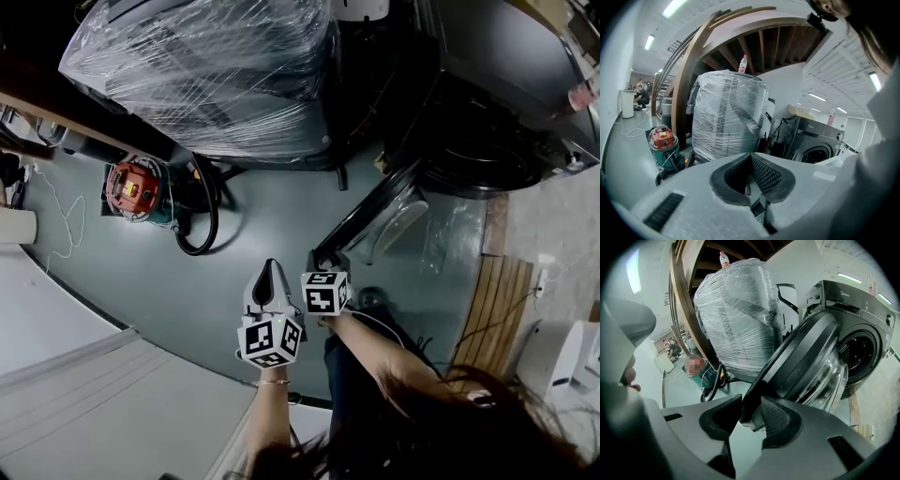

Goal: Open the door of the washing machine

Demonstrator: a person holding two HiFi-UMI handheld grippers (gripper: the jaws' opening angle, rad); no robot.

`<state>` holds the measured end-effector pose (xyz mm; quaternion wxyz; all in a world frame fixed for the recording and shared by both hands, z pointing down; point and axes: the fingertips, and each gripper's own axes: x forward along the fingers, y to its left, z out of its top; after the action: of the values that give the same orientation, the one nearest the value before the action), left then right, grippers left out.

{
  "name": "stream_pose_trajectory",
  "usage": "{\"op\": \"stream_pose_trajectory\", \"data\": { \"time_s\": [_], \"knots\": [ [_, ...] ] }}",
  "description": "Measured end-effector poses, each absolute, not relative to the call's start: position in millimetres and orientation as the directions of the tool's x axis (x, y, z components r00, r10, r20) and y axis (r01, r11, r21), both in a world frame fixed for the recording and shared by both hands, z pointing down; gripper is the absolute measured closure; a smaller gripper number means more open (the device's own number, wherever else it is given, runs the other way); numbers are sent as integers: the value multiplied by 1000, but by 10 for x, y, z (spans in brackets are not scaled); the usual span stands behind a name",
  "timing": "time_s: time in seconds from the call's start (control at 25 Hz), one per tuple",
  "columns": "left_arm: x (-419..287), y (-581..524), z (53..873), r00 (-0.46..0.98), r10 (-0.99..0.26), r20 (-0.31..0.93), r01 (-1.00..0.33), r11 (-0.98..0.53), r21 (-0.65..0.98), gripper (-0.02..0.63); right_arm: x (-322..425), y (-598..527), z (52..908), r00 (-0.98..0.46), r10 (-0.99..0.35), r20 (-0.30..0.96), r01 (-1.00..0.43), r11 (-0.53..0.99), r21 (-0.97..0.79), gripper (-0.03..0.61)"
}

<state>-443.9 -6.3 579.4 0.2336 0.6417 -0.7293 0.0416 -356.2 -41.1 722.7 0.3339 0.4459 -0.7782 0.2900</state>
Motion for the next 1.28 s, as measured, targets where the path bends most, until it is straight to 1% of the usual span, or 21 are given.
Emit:
{"op": "stream_pose_trajectory", "data": {
  "time_s": [0.24,0.48,0.8,1.28],
  "knots": [
    [-4688,-180,5812,-53,-919,389,-958,157,240,600,-3764,-564,7215,-340,-529,777,-910,393,-131,454],
    [-4939,-421,5867,37,-921,389,-966,67,251,600,-3964,-736,7232,-282,-563,777,-943,311,-117,457],
    [-5184,-635,5904,120,-919,376,-962,-14,272,600,-4185,-985,7232,-228,-602,765,-967,231,-106,459],
    [-5387,-683,6017,150,-908,391,-957,-34,287,601,-4389,-1246,7233,-213,-624,752,-974,198,-112,457]
  ]
}}
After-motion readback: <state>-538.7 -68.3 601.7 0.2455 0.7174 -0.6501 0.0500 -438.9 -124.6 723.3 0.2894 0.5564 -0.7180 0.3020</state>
